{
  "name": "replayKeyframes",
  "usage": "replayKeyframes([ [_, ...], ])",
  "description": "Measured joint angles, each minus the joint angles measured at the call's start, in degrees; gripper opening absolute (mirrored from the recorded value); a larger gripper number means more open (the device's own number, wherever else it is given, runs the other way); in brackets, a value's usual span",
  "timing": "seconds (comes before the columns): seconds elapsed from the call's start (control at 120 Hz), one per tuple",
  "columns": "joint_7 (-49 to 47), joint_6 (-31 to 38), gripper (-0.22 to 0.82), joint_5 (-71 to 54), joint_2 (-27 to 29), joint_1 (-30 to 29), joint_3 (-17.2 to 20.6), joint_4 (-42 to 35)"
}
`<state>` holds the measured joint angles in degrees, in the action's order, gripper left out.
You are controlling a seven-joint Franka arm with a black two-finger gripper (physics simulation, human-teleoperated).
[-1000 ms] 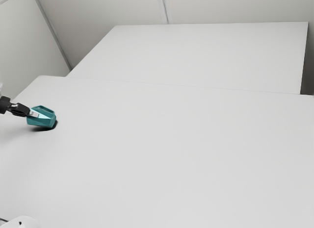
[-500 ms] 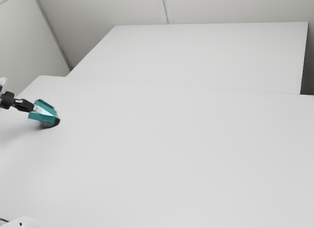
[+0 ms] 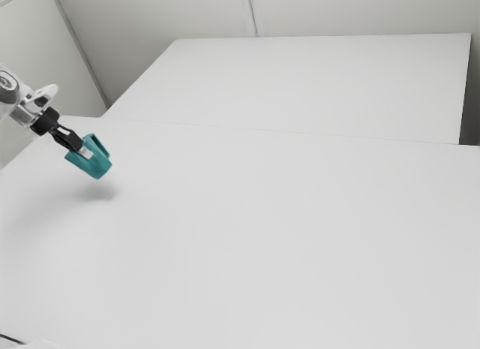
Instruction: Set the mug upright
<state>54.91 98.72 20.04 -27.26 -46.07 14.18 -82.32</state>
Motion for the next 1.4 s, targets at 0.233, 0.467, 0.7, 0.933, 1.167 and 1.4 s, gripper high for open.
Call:
replayKeyframes([
  [0.233,-6.00,5.41,-0.18,-7.96,3.75,18.24,-6.58,-4.28],
  [0.467,-14.76,12.26,-0.18,-14.64,7.77,31.29,-10.04,-14.06],
  [0.7,-23.82,21.28,-0.18,-19.32,9.79,39.57,-10.49,-21.43],
  [0.933,-31.54,25.79,-0.18,-22.85,9.07,44.42,-10.58,-21.77],
  [1.167,-37.44,27.62,-0.18,-26.27,7.49,46.20,-10.95,-21.73],
  [1.4,-41.66,28.77,-0.17,-26.98,6.41,46.42,-11.01,-21.80],
])
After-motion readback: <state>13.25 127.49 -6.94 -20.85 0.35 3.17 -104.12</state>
